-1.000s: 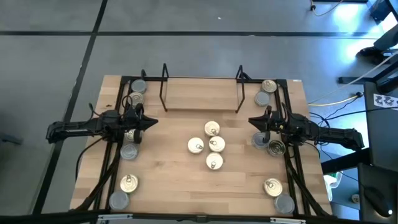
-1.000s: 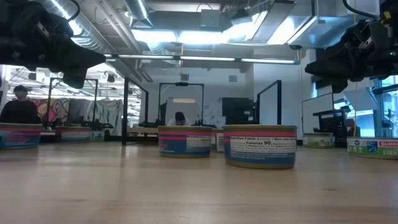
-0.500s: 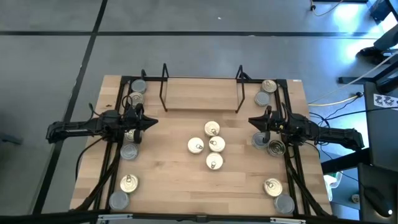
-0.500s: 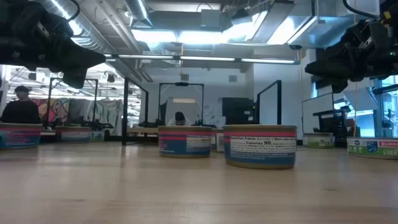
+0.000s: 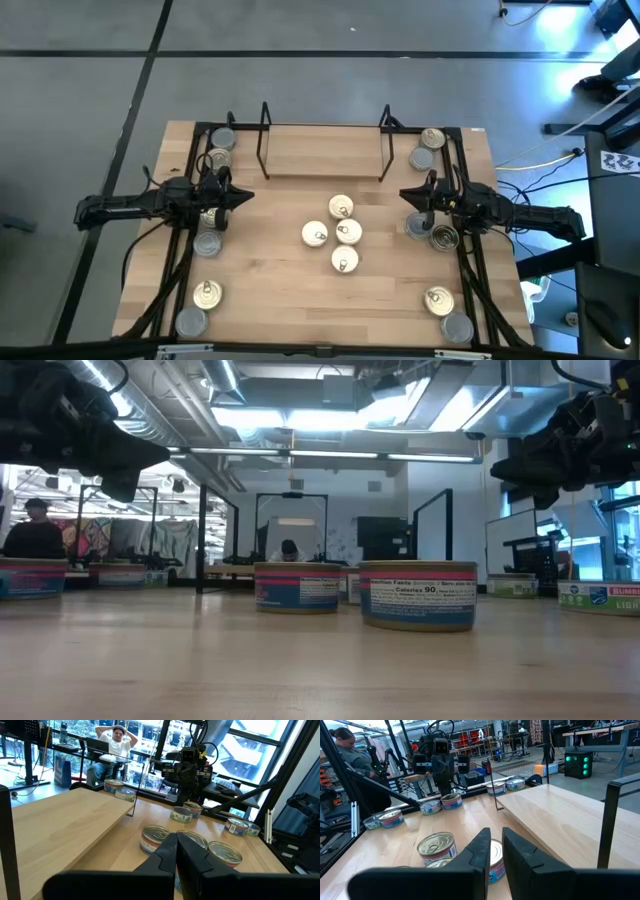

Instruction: Stack canned seafood by type on shelf

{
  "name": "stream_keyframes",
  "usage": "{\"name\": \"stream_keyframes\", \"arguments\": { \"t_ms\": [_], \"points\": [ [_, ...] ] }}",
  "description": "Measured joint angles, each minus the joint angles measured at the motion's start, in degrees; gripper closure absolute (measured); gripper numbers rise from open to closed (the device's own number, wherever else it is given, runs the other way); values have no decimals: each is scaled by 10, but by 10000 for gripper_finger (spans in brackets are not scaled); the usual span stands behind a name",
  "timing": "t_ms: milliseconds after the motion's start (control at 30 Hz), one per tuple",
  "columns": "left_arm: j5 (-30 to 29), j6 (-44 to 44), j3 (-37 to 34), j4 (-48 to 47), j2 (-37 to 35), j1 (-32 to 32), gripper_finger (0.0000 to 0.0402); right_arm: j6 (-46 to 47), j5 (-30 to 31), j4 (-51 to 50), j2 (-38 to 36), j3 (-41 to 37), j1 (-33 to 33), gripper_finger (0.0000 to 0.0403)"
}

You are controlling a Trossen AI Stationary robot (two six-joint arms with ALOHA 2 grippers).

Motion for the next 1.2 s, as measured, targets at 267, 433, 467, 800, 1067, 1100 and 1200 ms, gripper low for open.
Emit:
{"name": "stream_keyframes", "arguments": {
  "t_ms": [267, 433, 467, 800, 1067, 1100, 1200],
  "points": [
    [0, 0, 0, 0, 0, 0, 396, 0, 0, 0, 0, 0, 0, 357],
    [0, 0, 0, 0, 0, 0, 396, 0, 0, 0, 0, 0, 0, 357],
    [0, 0, 0, 0, 0, 0, 396, 0, 0, 0, 0, 0, 0, 357],
    [0, 2, 0, 0, 0, 0, 396, 0, 0, 0, 0, 0, 0, 357],
    [-4, -5, 0, 4, 0, 0, 396, 0, 0, 0, 0, 0, 0, 357],
    [-4, -15, 0, 5, 0, 0, 396, 0, 0, 0, 0, 0, 0, 357],
    [-5, -30, 0, 4, 0, 0, 396, 0, 0, 0, 0, 0, 0, 357]
  ]
}}
